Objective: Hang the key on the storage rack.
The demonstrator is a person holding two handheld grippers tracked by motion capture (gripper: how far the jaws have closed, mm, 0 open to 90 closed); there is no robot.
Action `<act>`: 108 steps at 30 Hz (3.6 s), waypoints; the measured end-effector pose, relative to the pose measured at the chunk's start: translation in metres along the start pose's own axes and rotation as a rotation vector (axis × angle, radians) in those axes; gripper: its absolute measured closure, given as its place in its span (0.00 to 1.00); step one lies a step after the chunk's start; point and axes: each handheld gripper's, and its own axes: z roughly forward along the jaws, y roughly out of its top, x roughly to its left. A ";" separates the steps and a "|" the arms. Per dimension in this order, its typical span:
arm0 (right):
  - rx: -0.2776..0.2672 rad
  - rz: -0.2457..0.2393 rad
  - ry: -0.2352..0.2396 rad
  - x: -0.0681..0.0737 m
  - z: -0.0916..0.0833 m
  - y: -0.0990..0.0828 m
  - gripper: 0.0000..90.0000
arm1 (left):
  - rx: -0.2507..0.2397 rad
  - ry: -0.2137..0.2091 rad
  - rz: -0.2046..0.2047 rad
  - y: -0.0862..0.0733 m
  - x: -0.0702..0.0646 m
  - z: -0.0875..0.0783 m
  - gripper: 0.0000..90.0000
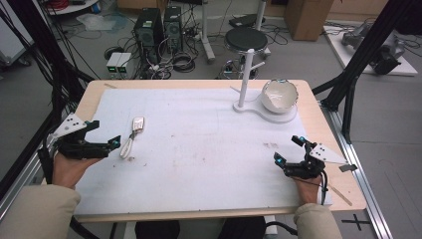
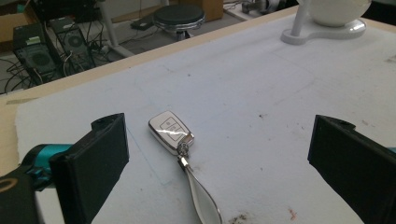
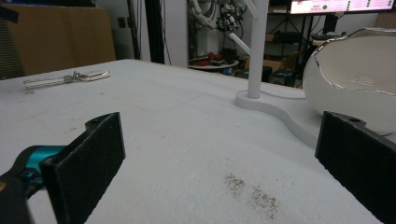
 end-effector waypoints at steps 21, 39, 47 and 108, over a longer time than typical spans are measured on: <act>-0.001 0.003 0.003 -0.001 0.000 0.000 0.01 | 0.336 0.000 -0.034 0.013 0.007 0.048 0.06; -0.002 0.009 0.003 0.000 -0.001 0.000 0.01 | 0.537 0.021 -0.063 -0.001 0.008 0.074 0.10; -0.005 0.013 0.000 -0.001 -0.001 0.000 0.01 | 0.626 0.047 -0.091 -0.006 0.009 0.083 0.11; -0.007 0.015 -0.003 -0.001 0.000 0.000 0.01 | 0.790 0.081 0.016 -0.010 -0.012 0.115 0.97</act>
